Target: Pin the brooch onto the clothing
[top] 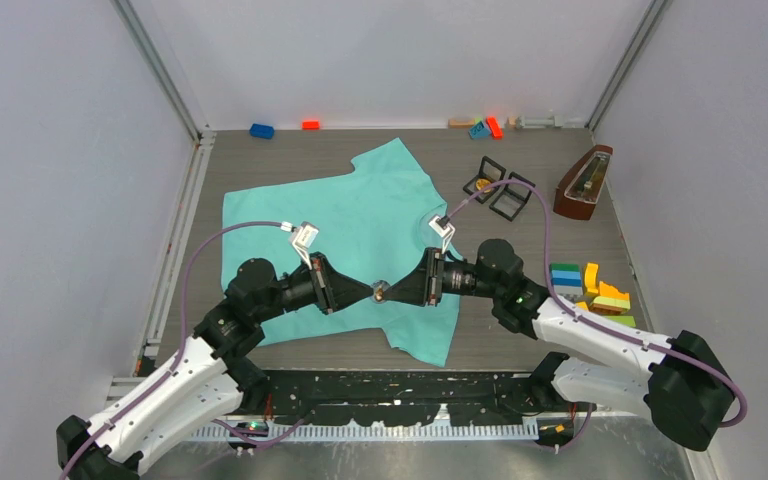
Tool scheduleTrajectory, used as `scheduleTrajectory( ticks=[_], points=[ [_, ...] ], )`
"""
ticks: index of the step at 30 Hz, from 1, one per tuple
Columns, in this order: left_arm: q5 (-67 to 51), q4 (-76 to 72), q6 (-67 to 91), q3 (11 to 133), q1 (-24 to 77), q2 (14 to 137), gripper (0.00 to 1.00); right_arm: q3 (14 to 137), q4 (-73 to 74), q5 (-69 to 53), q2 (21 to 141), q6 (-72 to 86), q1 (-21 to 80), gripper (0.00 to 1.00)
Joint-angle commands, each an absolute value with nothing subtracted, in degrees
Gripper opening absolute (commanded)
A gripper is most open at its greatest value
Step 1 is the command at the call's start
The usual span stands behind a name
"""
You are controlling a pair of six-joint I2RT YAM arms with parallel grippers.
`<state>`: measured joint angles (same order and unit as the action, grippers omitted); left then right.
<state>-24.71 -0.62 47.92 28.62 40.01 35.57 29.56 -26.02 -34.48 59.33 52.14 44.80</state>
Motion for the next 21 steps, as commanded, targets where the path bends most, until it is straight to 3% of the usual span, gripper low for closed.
scheduleTrajectory(
  ticks=[1,8,12,13,14,16,17,19,21],
  points=[
    [-26.0,-5.5,48.7,28.2,40.0,35.6,0.00,29.7,-31.2,-35.7,60.2,52.7,44.8,0.35],
    [-25.7,-5.4,49.0,27.9,40.0,36.0,0.00,28.7,-32.7,-35.6,59.3,52.8,44.8,0.25],
    [-24.4,-4.0,49.6,27.7,40.0,37.4,0.00,28.9,-30.1,-33.3,58.9,50.1,44.8,0.05],
    [-24.1,-3.4,49.7,27.9,40.0,37.8,0.06,29.1,-28.9,-32.5,58.9,48.2,44.8,0.02],
    [-23.5,-2.2,49.7,28.1,40.0,38.4,0.20,29.6,-25.7,-30.3,58.6,46.9,44.8,0.01],
    [-20.2,2.0,49.1,29.5,40.0,38.6,0.59,30.8,-19.1,-25.8,58.0,41.9,44.8,0.01],
    [-18.1,4.5,48.8,30.2,40.0,38.4,0.72,31.1,-17.0,-24.1,57.7,38.4,44.8,0.01],
    [-12.5,10.6,49.4,32.0,39.9,38.0,0.87,32.5,-8.3,-18.2,57.1,32.8,44.9,0.01],
    [-7.7,16.6,51.5,34.2,39.9,38.3,0.92,34.2,-3.2,-10.8,56.8,27.3,45.9,0.01]
  ],
)
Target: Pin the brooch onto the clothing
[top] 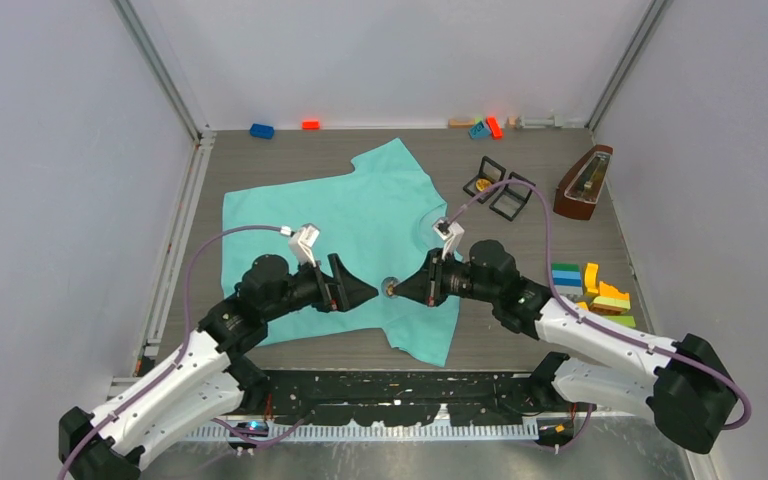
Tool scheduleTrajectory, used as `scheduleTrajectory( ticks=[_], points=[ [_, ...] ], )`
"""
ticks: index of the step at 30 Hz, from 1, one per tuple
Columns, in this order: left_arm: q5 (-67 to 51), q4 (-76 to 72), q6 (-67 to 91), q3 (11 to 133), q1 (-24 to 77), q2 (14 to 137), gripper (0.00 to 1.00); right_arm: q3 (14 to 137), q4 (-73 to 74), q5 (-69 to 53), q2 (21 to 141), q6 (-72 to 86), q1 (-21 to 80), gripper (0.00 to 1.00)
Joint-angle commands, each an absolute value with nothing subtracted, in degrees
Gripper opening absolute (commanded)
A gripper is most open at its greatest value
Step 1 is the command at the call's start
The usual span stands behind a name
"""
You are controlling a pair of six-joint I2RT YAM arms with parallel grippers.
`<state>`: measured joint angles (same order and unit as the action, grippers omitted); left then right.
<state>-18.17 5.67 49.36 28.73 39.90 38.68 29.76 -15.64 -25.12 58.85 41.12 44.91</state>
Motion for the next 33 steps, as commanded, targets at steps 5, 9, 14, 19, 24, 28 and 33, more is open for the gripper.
scheduleTrajectory(
  ticks=[5,9,14,19,24,28,33],
  points=[
    [-8.0,16.6,61.3,35.7,39.7,41.3,0.92,38.2,1.7,10.1,58.5,16.6,54.3,0.01],
    [-7.1,16.8,66.8,35.8,39.6,44.3,0.94,40.8,0.8,25.9,61.5,10.1,64.1,0.01],
    [-5.7,16.5,71.8,34.4,39.6,44.7,0.94,43.2,-2.8,35.5,66.1,3.5,72.8,0.01],
    [-3.5,12.1,76.8,30.9,39.6,41.3,0.92,44.9,-2.3,37.1,69.1,1.2,75.6,0.01],
    [-5.0,11.2,77.3,30.3,39.6,42.2,0.81,45.1,-2.8,38.4,69.4,-0.8,77.6,0.01],
    [-7.9,8.8,77.2,30.3,39.6,44.8,0.76,45.9,-2.7,37.5,70.0,-2.1,78.1,0.01],
    [-9.1,7.1,77.8,30.2,39.6,46.8,0.74,47.4,-1.6,37.5,71.2,-4.4,78.9,0.01]
  ],
)
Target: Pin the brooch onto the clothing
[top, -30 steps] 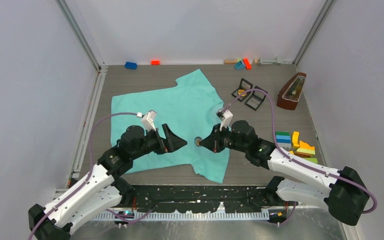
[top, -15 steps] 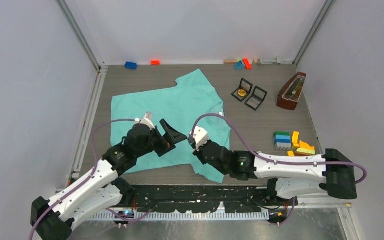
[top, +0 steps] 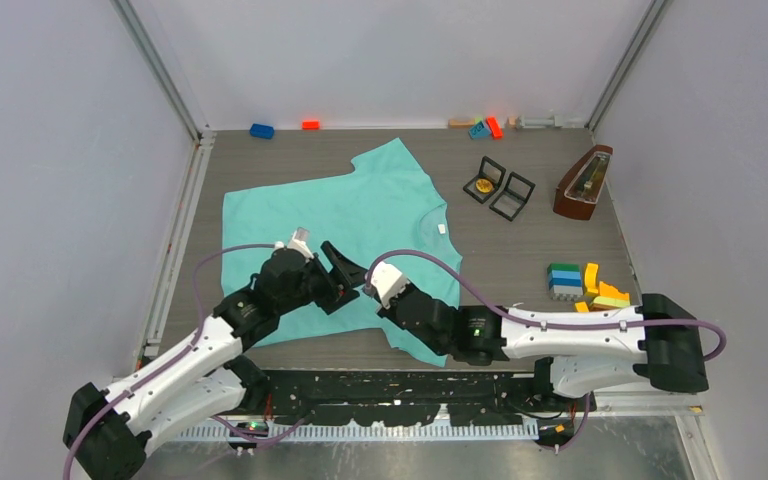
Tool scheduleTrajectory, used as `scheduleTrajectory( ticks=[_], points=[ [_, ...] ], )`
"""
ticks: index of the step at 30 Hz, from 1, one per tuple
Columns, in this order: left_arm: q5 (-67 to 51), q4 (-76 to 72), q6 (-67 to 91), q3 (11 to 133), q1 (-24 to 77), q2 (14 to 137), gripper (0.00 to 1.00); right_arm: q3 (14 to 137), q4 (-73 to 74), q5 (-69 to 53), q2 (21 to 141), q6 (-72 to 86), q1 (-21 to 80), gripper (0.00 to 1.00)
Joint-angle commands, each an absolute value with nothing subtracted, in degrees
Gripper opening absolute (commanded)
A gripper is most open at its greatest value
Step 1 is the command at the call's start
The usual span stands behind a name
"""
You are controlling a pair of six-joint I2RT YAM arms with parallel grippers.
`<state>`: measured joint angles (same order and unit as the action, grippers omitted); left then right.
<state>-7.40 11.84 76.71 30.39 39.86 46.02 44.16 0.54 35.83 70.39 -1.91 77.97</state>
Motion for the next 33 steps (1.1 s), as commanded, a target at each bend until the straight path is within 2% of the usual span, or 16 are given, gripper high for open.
scheduleTrajectory(
  ticks=[1,5,11,22,29,31,33],
  points=[
    [-9.1,6.9,77.9,30.1,39.6,46.8,0.72,47.5,-1.4,37.7,71.3,-4.6,79.1,0.01],
    [-9.3,6.0,78.4,29.3,39.6,46.9,0.62,47.9,-1.1,37.9,71.4,-5.6,79.8,0.01],
    [-10.5,4.8,79.3,28.2,39.6,47.2,0.56,48.5,-1.8,39.5,73.3,-7.9,81.1,0.01],
    [-11.8,3.7,80.2,27.2,39.6,47.0,0.34,50.1,-4.1,45.0,78.4,-13.0,83.5,0.01],
    [-11.5,3.3,80.6,26.5,39.6,46.6,0.07,51.1,-4.8,47.1,80.4,-14.6,84.7,0.01],
    [-11.3,3.1,80.5,26.4,39.7,46.4,0.01,51.3,-4.5,47.9,80.6,-14.3,85.2,0.05],
    [-11.0,2.9,80.4,26.3,39.6,46.1,0.00,51.5,-3.0,48.5,80.2,-13.2,85.8,0.16]
  ],
)
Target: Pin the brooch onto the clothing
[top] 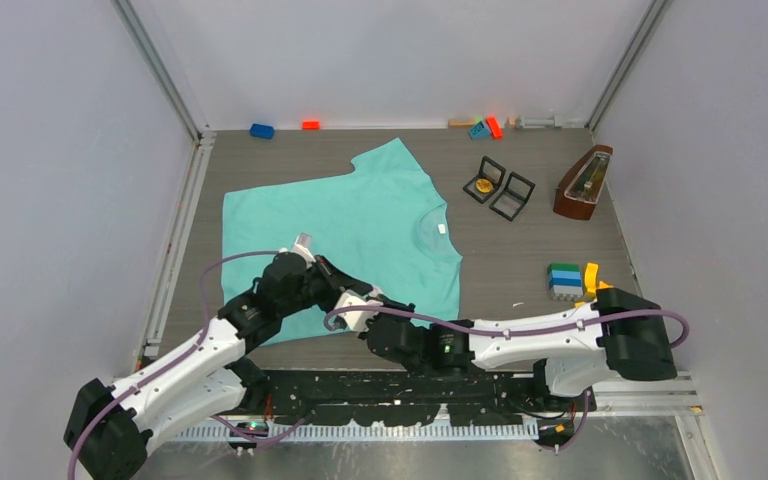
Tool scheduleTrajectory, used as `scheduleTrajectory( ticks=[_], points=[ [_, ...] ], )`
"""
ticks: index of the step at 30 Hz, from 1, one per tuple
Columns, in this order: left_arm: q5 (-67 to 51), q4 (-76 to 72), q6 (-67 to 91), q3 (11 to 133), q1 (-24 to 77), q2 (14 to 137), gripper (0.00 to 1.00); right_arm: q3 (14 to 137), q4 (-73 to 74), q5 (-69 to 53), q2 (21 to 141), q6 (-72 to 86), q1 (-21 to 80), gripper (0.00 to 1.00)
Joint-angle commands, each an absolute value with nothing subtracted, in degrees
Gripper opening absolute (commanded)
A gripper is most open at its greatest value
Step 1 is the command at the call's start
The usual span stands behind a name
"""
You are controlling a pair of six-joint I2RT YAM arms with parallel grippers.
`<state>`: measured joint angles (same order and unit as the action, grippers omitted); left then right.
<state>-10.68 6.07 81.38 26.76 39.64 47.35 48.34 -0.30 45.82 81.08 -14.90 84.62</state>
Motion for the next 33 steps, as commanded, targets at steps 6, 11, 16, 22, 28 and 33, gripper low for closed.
scheduleTrajectory(
  ticks=[6,11,16,22,28,33],
  points=[
    [-8.0,2.7,77.8,25.8,39.4,43.8,0.00,50.2,1.9,49.3,77.0,-5.3,87.4,0.56],
    [-4.3,3.6,71.7,25.2,38.9,38.8,0.00,45.5,3.8,46.2,70.1,6.7,87.3,0.77],
    [-3.0,3.5,63.0,24.5,38.6,31.7,0.00,41.7,5.7,35.9,62.0,17.9,82.4,0.83],
    [-9.6,0.9,53.4,24.6,38.5,27.1,0.00,32.5,-2.3,14.5,50.5,30.7,68.4,0.82],
    [-16.0,0.8,49.6,25.4,38.5,26.4,0.00,30.4,-6.7,-0.8,44.2,41.1,59.1,0.74],
    [-18.1,-2.5,50.9,24.1,38.5,26.8,0.00,30.4,-13.8,-6.3,45.1,47.1,58.7,0.61]
  ],
)
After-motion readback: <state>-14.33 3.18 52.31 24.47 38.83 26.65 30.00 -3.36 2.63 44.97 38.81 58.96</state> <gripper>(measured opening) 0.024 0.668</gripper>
